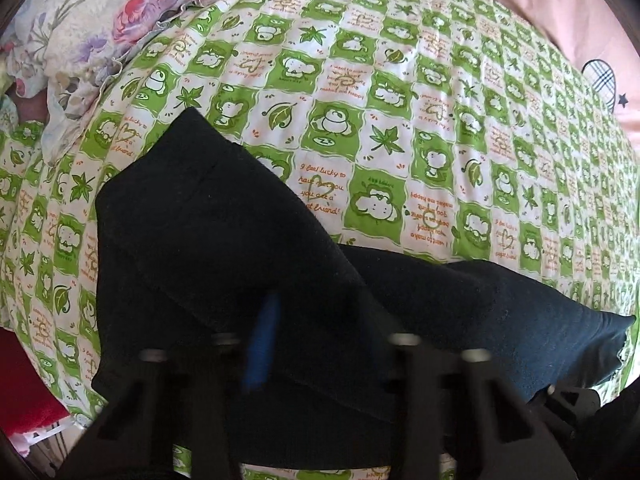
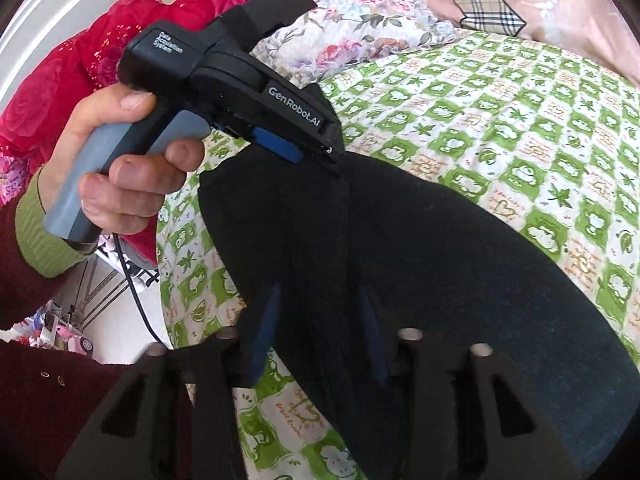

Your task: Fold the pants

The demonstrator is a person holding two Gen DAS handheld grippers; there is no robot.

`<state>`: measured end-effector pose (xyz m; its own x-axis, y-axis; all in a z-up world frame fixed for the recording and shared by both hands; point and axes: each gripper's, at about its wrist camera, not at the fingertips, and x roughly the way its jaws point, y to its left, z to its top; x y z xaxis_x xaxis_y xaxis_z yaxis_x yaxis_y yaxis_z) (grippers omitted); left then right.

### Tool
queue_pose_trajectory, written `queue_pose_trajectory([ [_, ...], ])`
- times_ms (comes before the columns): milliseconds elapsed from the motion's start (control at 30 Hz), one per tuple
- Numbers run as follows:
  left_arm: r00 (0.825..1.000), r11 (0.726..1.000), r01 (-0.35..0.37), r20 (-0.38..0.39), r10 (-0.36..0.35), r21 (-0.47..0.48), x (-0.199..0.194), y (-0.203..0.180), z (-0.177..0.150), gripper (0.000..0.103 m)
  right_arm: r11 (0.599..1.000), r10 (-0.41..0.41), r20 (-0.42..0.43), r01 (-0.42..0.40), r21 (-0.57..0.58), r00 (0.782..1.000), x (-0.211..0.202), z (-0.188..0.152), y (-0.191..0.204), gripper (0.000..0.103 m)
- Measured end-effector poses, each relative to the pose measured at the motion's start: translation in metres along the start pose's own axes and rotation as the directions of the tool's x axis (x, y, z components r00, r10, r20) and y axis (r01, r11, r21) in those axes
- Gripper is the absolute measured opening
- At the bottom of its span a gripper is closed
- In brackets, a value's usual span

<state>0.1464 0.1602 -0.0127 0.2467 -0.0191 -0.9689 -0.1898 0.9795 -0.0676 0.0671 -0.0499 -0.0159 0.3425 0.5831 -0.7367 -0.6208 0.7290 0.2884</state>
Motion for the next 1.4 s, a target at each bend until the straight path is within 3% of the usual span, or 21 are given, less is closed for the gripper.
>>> queue_pose_trajectory([
  [67, 0.999, 0.999, 0.045, 0.025, -0.045, -0.010, -0.007, 0.008, -0.012, 0.006, 1.000, -0.017, -0.001, 0.017, -0.019, 1.000, 0.001, 0.000, 0.003, 0.007],
  [300, 0.971, 0.986, 0.159, 0.190, -0.148, -0.047, -0.052, 0.036, -0.057, 0.003, 0.996, -0.030, 0.054, 0.034, -0.077, 0.998, -0.018, 0.005, 0.017, 0.006],
  [500, 0.940, 0.962, 0.250, 0.266, -0.215, -0.106, -0.075, 0.073, -0.109, 0.003, 0.969, -0.046, 0.029, 0.051, -0.243, 0.999, -0.026, -0.001, 0.045, 0.006],
  [667, 0.925, 0.948, 0.297, 0.282, -0.256, -0.116, -0.068, 0.085, -0.137, 0.003, 0.947, -0.090, -0.025, 0.078, -0.311, 0.996, -0.020, -0.005, 0.054, 0.006],
  [833, 0.911, 0.926, 0.350, 0.283, -0.301, -0.143, -0.054, 0.102, -0.158, 0.003, 0.952, -0.105, -0.065, 0.082, -0.295, 0.992, -0.013, -0.005, 0.053, 0.006],
  [1033, 0.926, 0.934, 0.318, 0.264, -0.269, -0.165, -0.049, 0.118, -0.168, 0.004, 0.968, -0.078, -0.099, 0.051, -0.246, 0.992, -0.009, -0.005, 0.055, 0.010],
  [1133, 0.935, 0.935, 0.297, 0.259, -0.243, -0.192, -0.050, 0.130, -0.173, 0.024, 0.969, -0.076, -0.097, 0.050, -0.241, 0.992, -0.008, -0.001, 0.059, 0.010],
  [1200, 0.938, 0.932, 0.290, 0.256, -0.233, -0.217, -0.051, 0.138, -0.177, 0.059, 0.971, -0.079, -0.091, 0.056, -0.234, 0.993, -0.008, 0.004, 0.058, 0.012],
  [1267, 0.935, 0.926, 0.294, 0.272, -0.228, -0.237, -0.056, 0.146, -0.180, 0.060, 0.972, -0.090, -0.084, 0.069, -0.223, 0.992, -0.008, 0.009, 0.055, 0.021],
  [1333, 0.934, 0.926, 0.291, 0.279, -0.221, -0.239, -0.061, 0.151, -0.179, 0.063, 0.974, -0.109, -0.071, 0.092, -0.208, 0.991, -0.008, 0.015, 0.050, 0.040],
  [1400, 0.939, 0.929, 0.274, 0.279, -0.203, -0.248, -0.064, 0.157, -0.178, 0.074, 0.975, -0.124, -0.055, 0.112, -0.192, 0.991, -0.009, 0.023, 0.044, 0.041],
])
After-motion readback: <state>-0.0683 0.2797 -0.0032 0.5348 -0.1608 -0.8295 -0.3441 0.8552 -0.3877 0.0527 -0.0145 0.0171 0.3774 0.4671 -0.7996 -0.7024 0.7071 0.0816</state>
